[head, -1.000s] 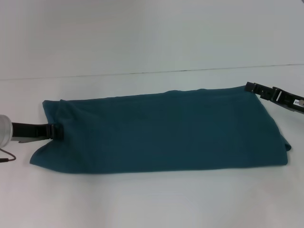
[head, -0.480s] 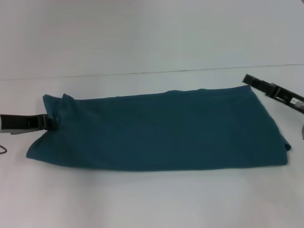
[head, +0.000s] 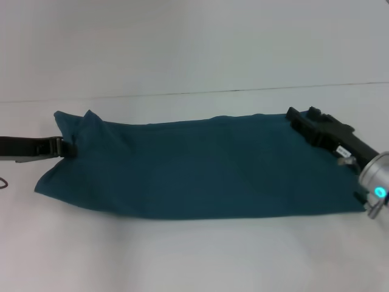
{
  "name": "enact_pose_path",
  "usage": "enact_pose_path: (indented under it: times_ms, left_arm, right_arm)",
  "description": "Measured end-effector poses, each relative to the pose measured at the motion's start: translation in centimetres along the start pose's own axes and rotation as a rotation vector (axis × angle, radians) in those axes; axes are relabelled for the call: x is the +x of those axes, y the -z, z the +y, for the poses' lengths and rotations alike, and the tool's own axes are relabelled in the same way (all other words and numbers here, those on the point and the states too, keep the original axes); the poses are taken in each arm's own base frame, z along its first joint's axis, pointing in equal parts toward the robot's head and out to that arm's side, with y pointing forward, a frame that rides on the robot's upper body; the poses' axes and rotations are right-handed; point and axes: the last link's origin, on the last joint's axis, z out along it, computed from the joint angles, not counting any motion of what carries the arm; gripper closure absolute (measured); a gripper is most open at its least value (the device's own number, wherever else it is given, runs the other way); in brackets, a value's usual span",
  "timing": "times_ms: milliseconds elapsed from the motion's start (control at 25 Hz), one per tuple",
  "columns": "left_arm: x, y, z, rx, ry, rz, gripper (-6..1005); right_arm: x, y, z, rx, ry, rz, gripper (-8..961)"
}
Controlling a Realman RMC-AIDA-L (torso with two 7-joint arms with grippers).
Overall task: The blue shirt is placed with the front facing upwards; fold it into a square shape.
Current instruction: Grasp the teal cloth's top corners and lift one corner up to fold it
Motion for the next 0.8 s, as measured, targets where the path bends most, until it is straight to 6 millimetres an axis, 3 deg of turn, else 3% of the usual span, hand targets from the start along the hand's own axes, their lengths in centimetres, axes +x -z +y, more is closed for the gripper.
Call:
enact_pose_path:
  times_ms: [160, 400, 800]
  left_arm:
    - [0.3, 0.3, 0.9, -0.021, -0.018, 0.006, 942]
    - [1.0, 1.3, 2.6, -0.07, -0.044, 0.021, 942]
    - [1.7, 3.1, 4.1, -0.116, -0.067, 0.049, 942]
  right_arm:
    - [1.1, -0.6, 1.4, -0.009, 0.064, -0.003, 363]
    - [2.6, -3.0, 5.3, -0.068, 0.196, 0.028, 586]
    - [3.8, -5.9, 8.4, -0.074, 0.184, 0.13, 831]
